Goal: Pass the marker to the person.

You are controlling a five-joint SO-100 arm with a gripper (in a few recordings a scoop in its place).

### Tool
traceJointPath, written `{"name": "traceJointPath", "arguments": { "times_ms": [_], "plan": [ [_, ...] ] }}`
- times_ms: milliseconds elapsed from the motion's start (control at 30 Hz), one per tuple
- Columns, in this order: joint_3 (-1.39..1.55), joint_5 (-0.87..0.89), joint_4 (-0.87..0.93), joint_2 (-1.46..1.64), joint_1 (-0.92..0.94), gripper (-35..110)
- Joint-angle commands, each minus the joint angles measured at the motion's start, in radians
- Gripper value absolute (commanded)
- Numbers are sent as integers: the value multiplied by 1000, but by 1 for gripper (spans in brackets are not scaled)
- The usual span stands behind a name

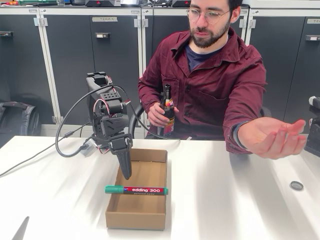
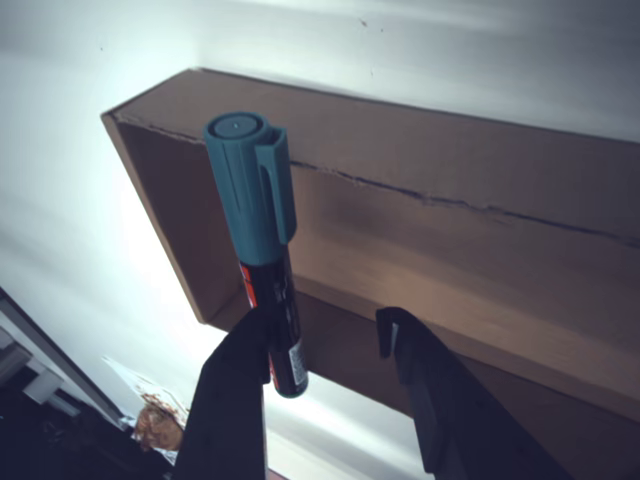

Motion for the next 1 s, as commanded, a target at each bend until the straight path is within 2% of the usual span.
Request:
{"name": "traceJointPath", "arguments": {
  "times_ms": [0, 967],
  "plan": [
    [-26, -6, -18, 0, 26, 23],
    [-29, 15, -77, -78, 91, 33]
  ]
}}
